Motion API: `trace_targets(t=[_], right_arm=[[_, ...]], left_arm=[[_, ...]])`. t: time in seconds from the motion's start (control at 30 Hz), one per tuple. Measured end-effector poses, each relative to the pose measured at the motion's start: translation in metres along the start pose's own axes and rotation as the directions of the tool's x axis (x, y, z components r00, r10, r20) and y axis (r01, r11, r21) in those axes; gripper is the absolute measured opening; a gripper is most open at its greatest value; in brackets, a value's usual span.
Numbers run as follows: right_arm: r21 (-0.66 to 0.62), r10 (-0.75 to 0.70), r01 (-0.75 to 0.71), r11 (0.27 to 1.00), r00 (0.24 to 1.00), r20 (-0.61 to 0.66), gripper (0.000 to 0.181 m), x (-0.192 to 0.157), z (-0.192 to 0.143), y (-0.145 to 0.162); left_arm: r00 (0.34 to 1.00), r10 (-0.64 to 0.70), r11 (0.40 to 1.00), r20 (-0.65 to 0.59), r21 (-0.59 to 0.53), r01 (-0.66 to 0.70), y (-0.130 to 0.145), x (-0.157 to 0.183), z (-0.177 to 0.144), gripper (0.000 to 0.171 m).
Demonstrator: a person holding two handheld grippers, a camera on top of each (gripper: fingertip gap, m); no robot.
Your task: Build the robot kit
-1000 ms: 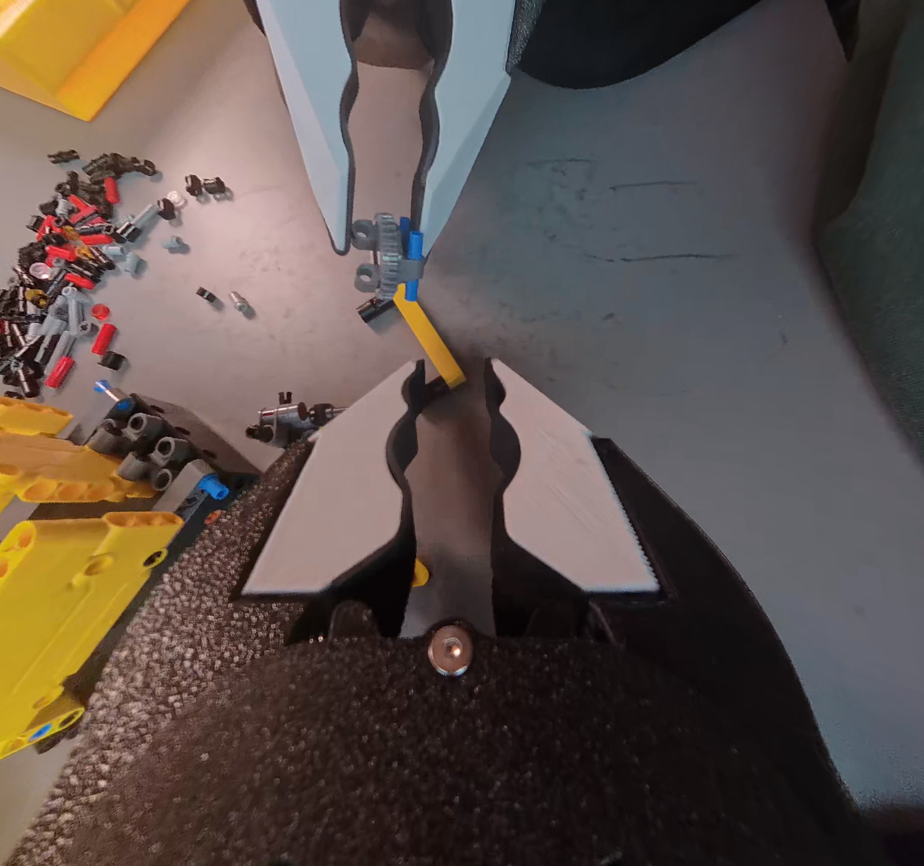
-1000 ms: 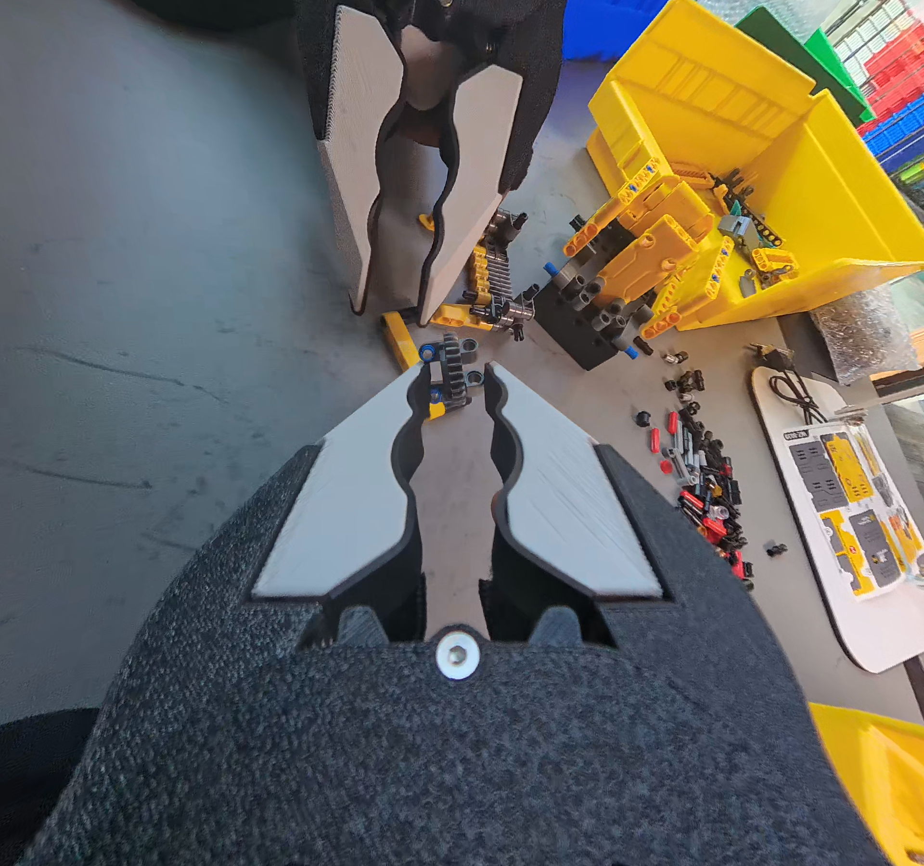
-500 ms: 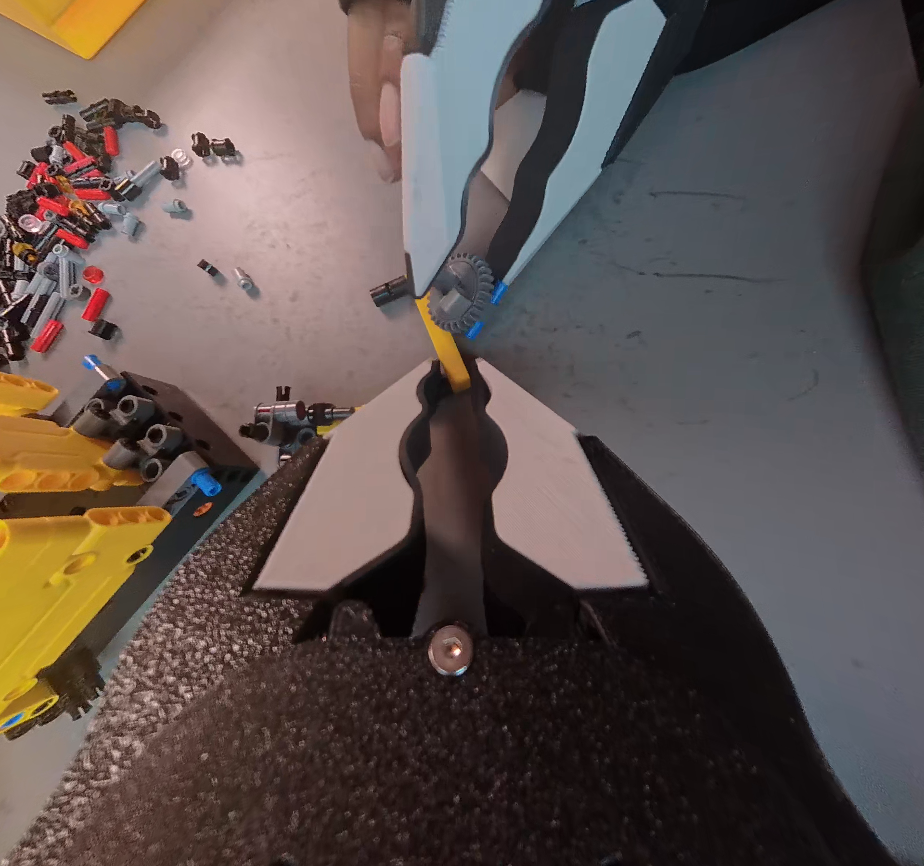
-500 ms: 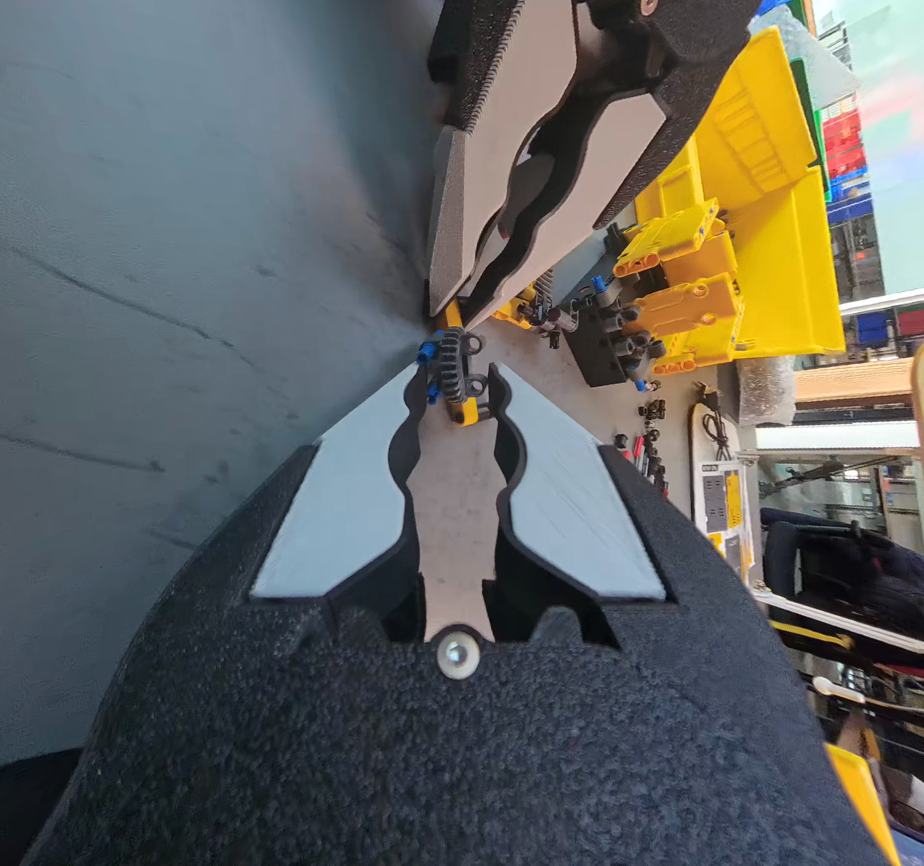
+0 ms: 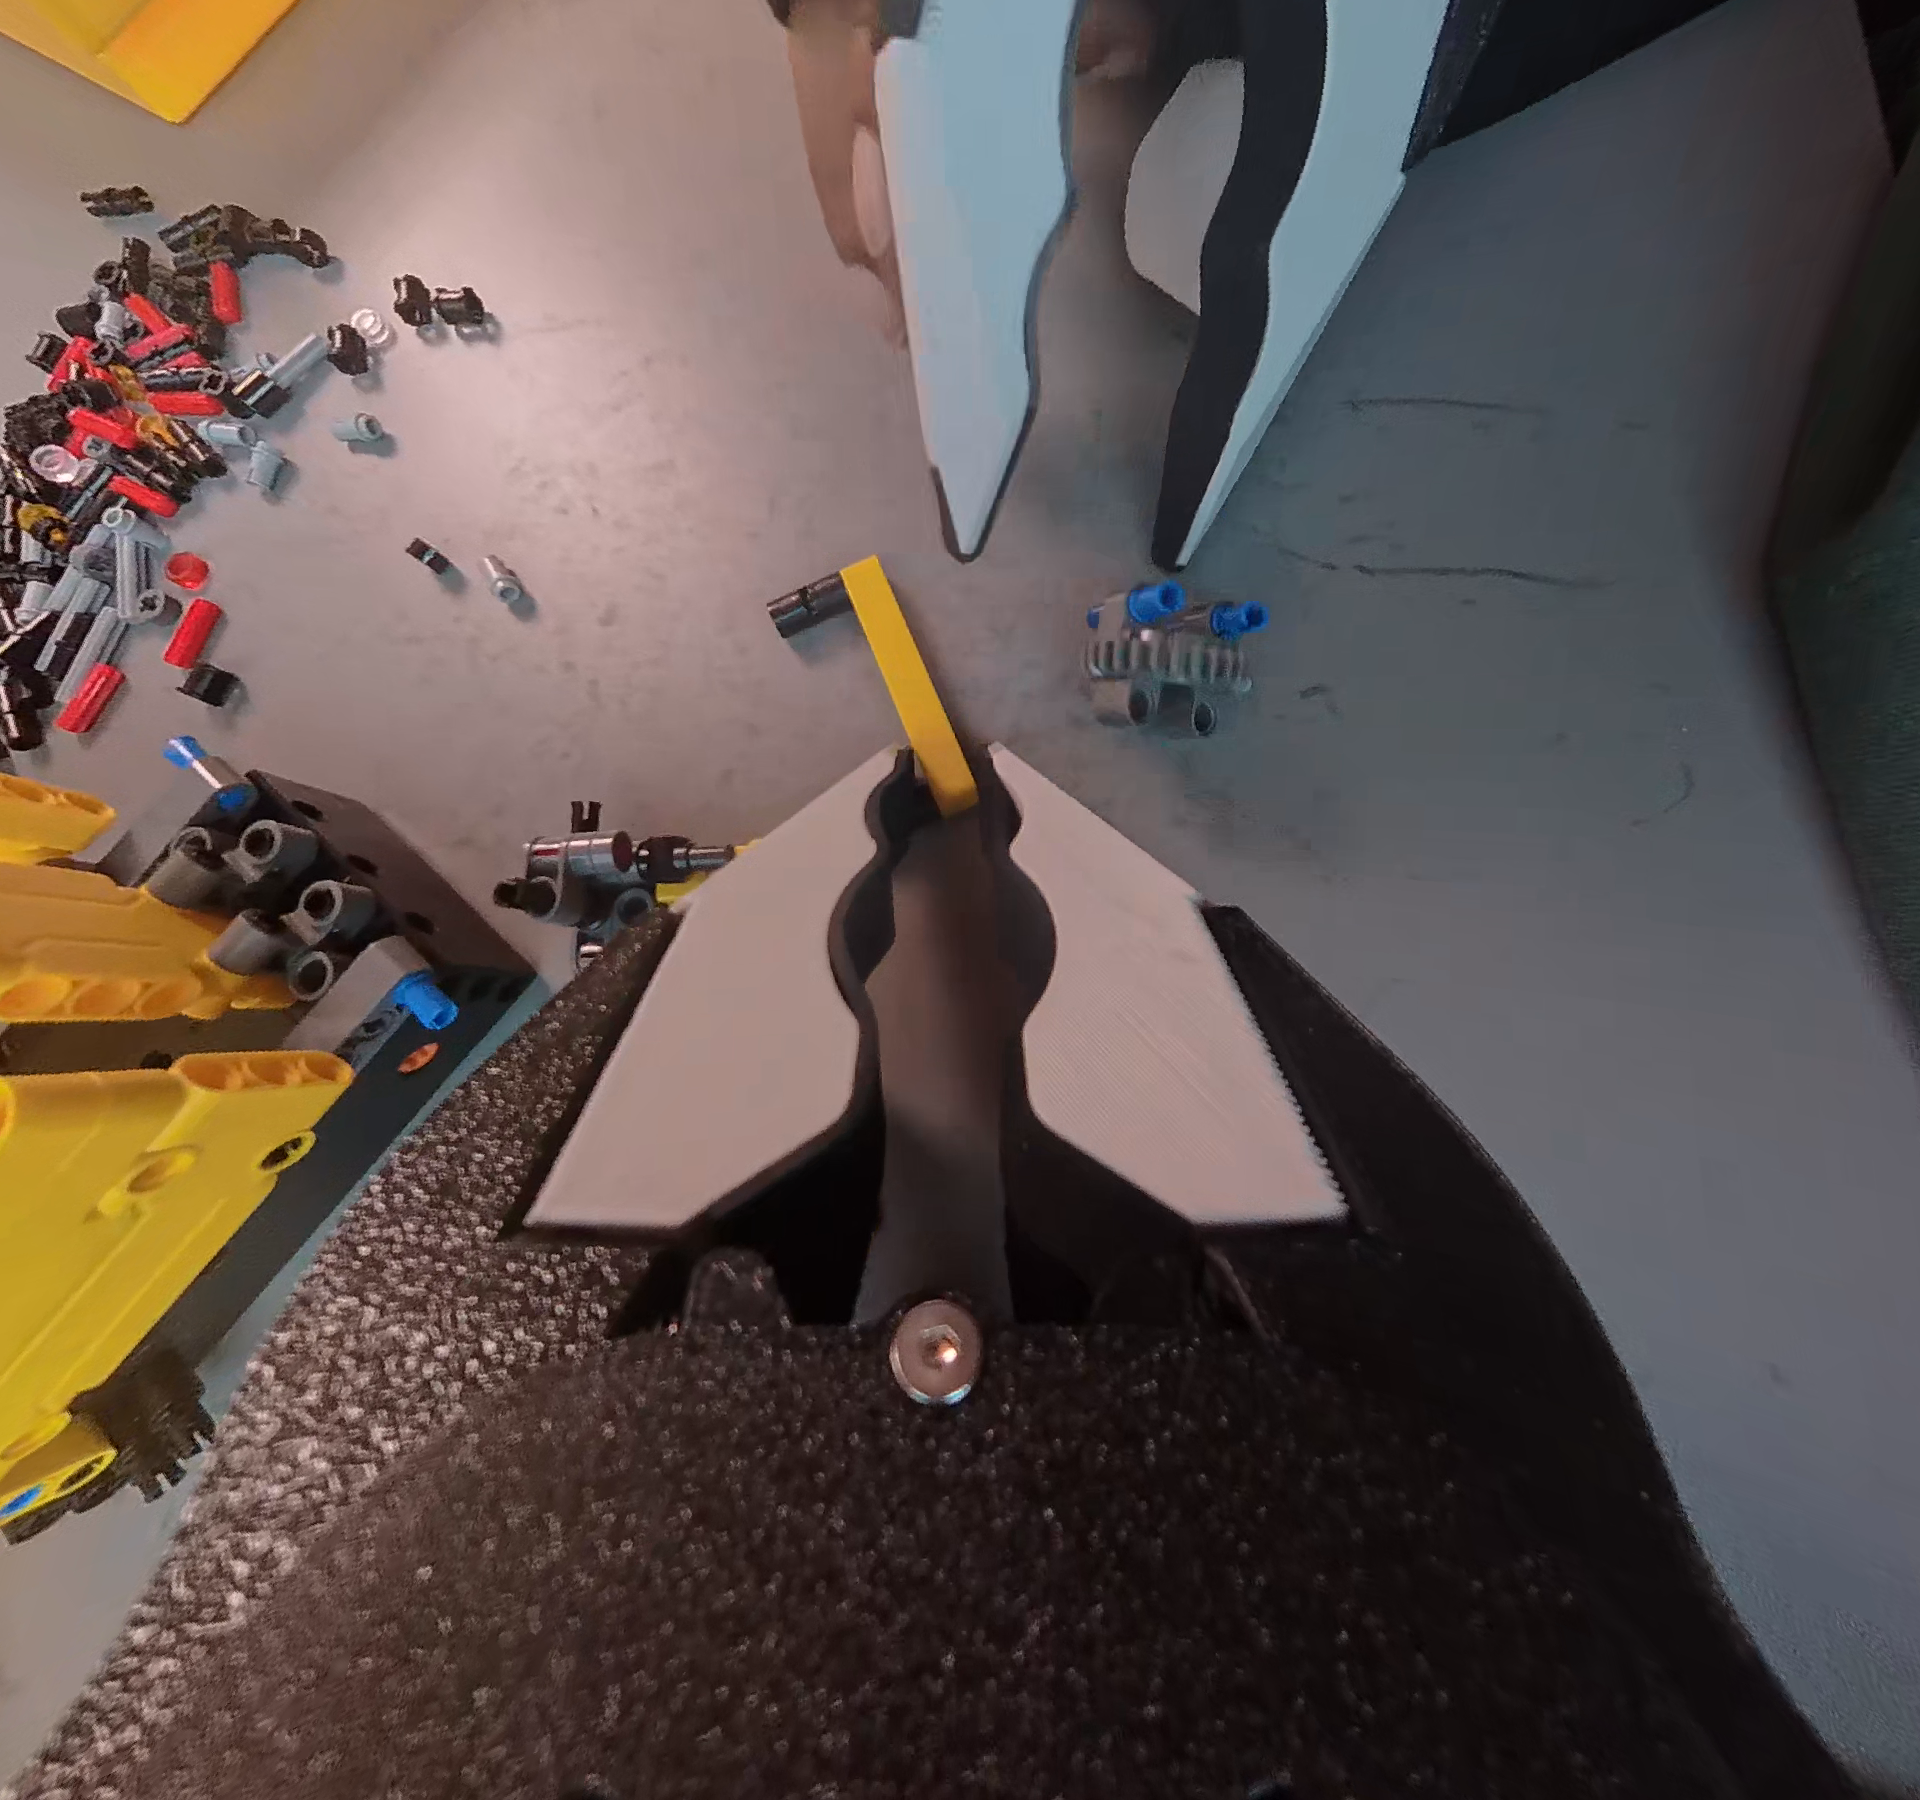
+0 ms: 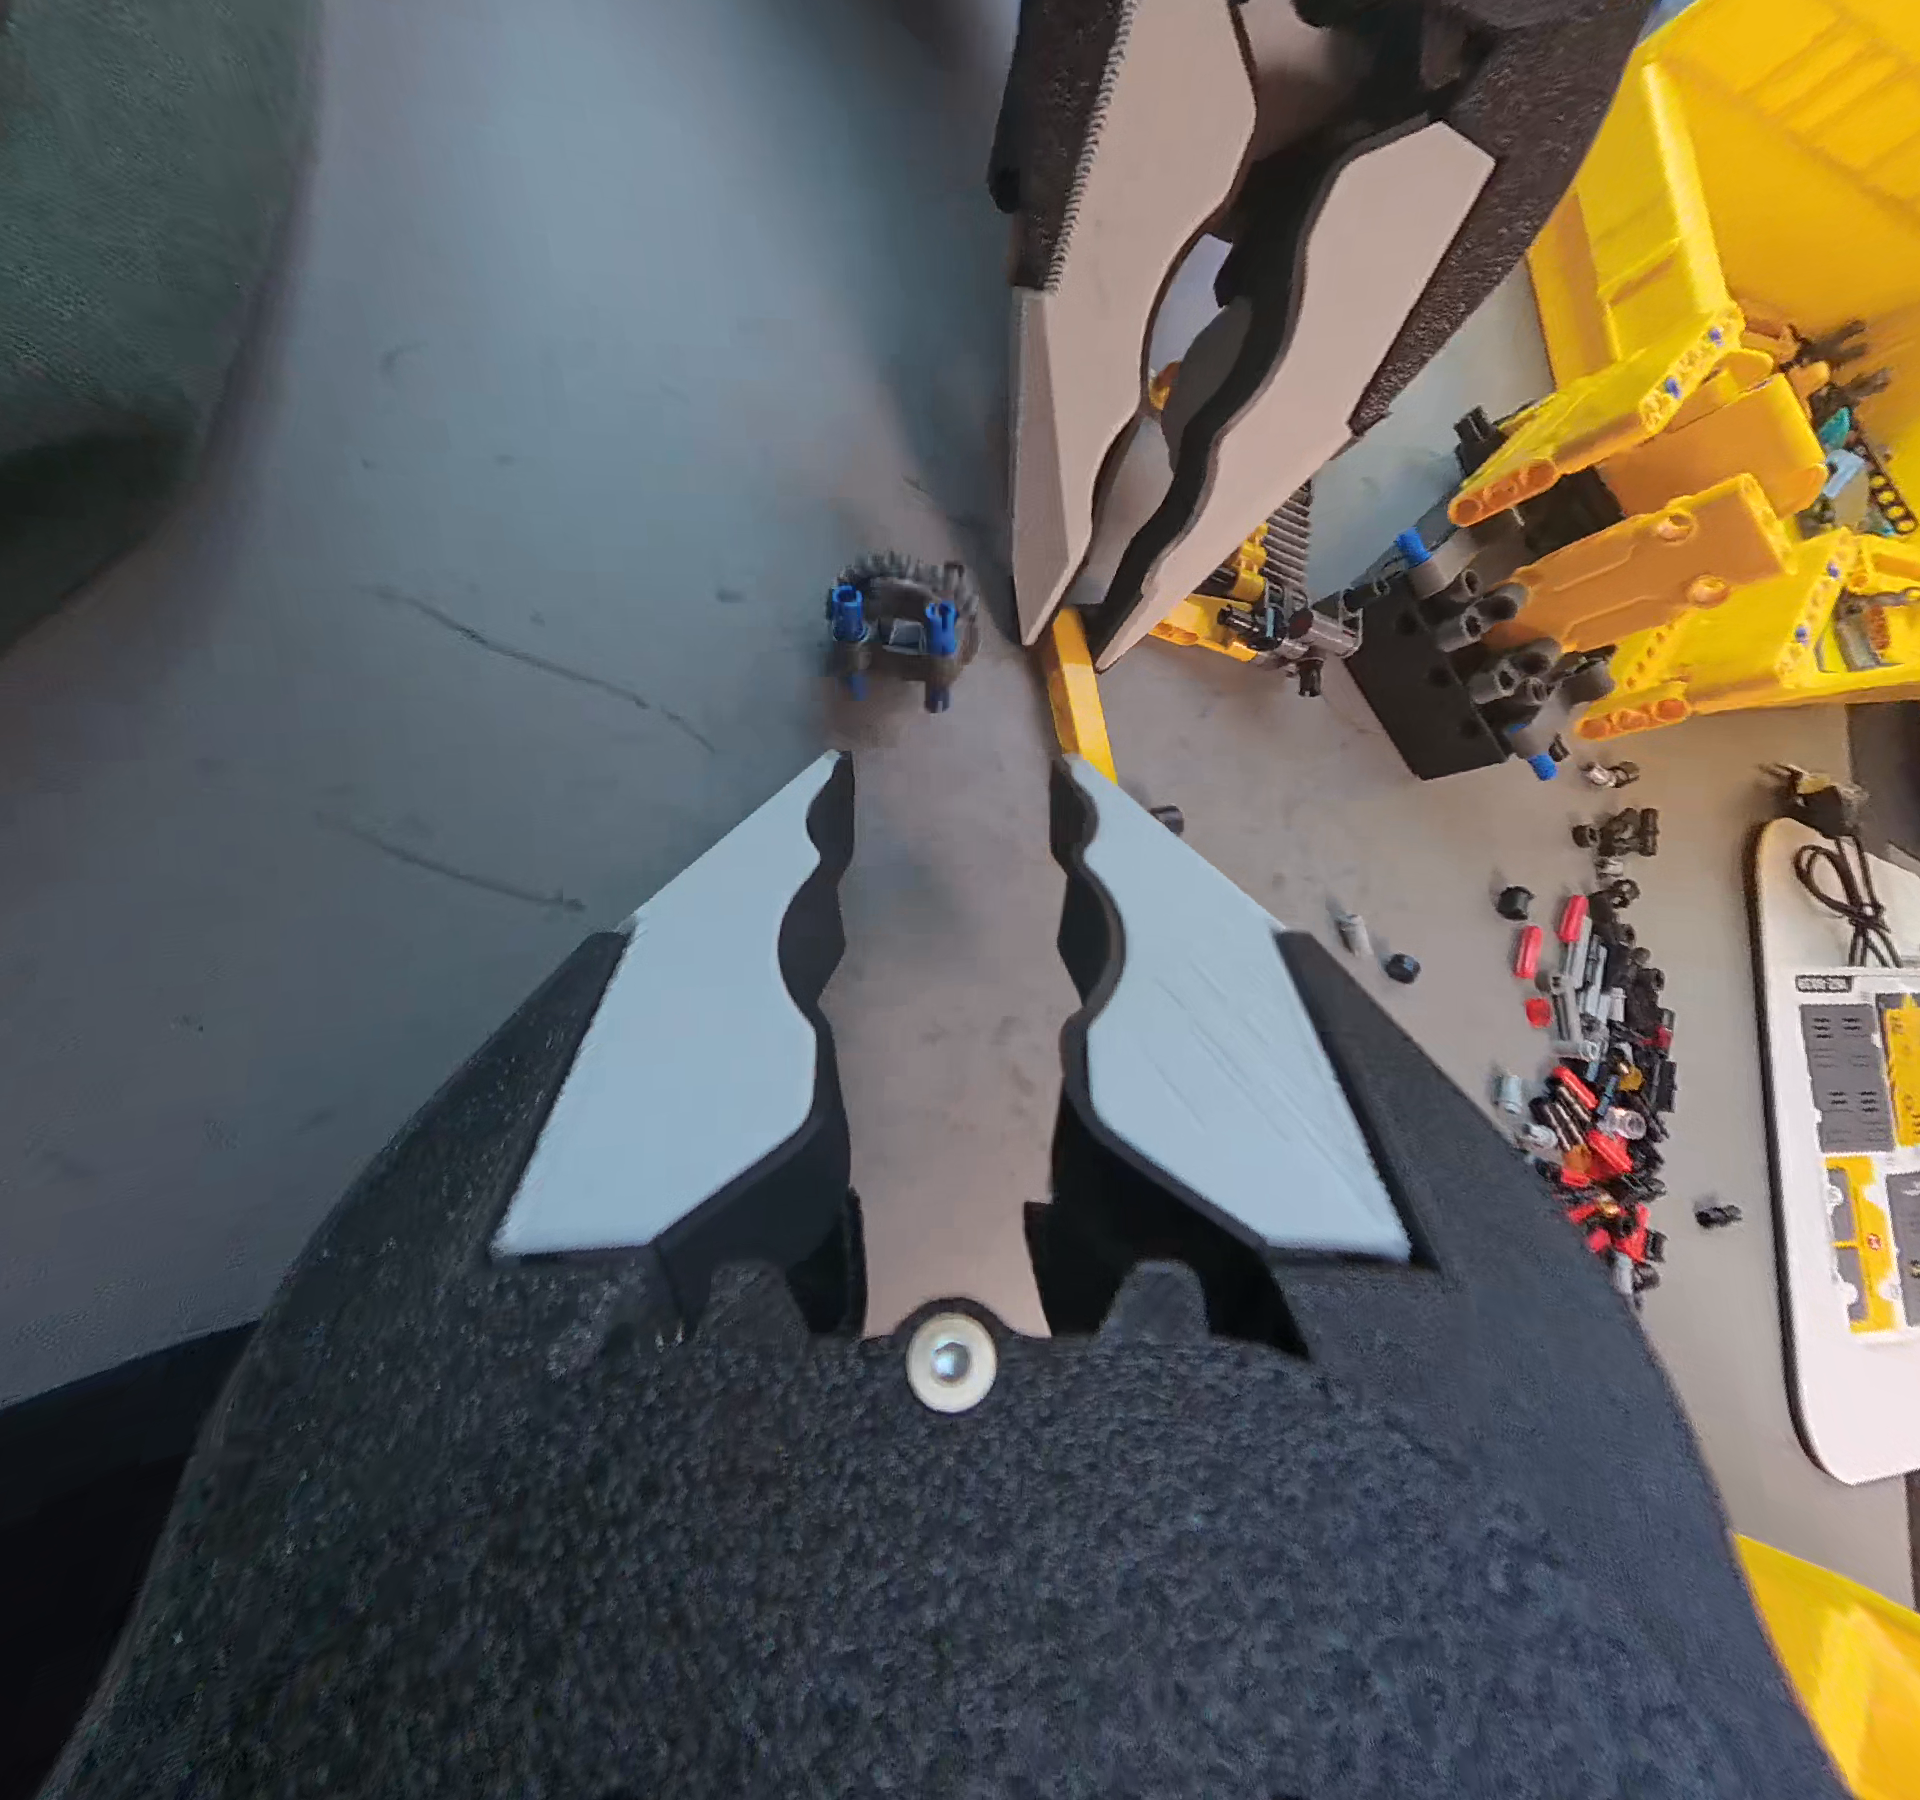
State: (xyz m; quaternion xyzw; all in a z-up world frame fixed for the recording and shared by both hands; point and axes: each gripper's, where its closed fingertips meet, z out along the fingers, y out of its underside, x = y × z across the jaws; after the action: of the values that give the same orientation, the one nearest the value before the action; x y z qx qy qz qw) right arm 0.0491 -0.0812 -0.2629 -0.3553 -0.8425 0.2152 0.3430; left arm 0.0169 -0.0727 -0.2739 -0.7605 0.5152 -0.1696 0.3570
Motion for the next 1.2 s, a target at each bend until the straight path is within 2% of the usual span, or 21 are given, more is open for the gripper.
trace_targets(t=[0.03,0.3,0.43,0.57,0.6,0.7,0.77,0.93,1.0,1.07,1.13,1.2], right_arm=[[-0.005,-0.007,0.007,1.000,1.000,-0.002,0.035,-0.001,0.000,0.000],[0.107,0.094,-0.102,0.989,0.993,0.076,0.036,0.004,-0.013,-0.022],[0.084,0.051,-0.066,0.994,0.984,0.168,0.037,-0.002,-0.004,-0.030],[0.043,0.056,-0.070,0.997,0.960,0.275,0.045,-0.009,0.015,-0.034],[0.031,0.068,-0.080,0.996,0.957,0.281,0.042,-0.008,0.019,-0.034],[0.021,0.099,-0.108,0.994,0.962,0.255,0.017,-0.002,0.016,-0.030],[0.025,0.121,-0.132,0.991,0.958,0.260,0.016,-0.009,0.009,-0.028],[0.018,0.181,-0.190,0.982,0.957,0.225,0.019,-0.022,-0.015,-0.019],[0.054,0.191,-0.200,0.978,0.972,0.137,0.021,-0.008,-0.025,-0.021],[0.090,0.145,-0.144,0.985,0.989,-0.002,0.030,0.015,-0.036,-0.025],[0.071,0.030,-0.021,0.997,0.992,-0.126,0.037,0.030,-0.040,-0.029],[0.028,-0.080,0.087,0.996,0.979,-0.185,0.039,0.034,-0.036,-0.030]], left_arm=[[1.000,0.000,1.000,-0.005,0.001,0.000,0.000,0.000,-0.001,0.011],[1.000,0.001,1.000,-0.030,-0.003,-0.002,0.003,0.001,-0.010,0.018],[0.999,0.033,0.999,-0.016,-0.013,-0.033,0.002,0.002,-0.011,0.019],[1.000,0.021,0.999,-0.009,-0.034,-0.021,0.003,0.002,-0.003,0.020],[1.000,0.011,0.999,-0.019,-0.037,-0.012,0.003,0.003,-0.003,0.017],[1.000,-0.029,0.998,-0.008,-0.049,0.028,0.004,0.000,-0.004,0.010],[0.998,-0.058,0.997,-0.029,-0.053,0.056,0.004,0.002,-0.005,0.010],[0.985,-0.131,0.991,-0.111,0.015,0.134,-0.008,0.008,-0.011,0.009],[0.960,-0.208,0.971,-0.188,0.077,0.225,-0.021,0.011,-0.018,0.009],[0.909,-0.309,0.929,-0.280,0.115,0.351,-0.031,0.011,-0.024,0.009],[0.823,-0.383,0.868,-0.419,0.140,0.476,-0.042,0.015,-0.032,0.009],[0.733,-0.425,0.809,-0.531,0.140,0.570,-0.050,0.018,-0.040,0.009]])
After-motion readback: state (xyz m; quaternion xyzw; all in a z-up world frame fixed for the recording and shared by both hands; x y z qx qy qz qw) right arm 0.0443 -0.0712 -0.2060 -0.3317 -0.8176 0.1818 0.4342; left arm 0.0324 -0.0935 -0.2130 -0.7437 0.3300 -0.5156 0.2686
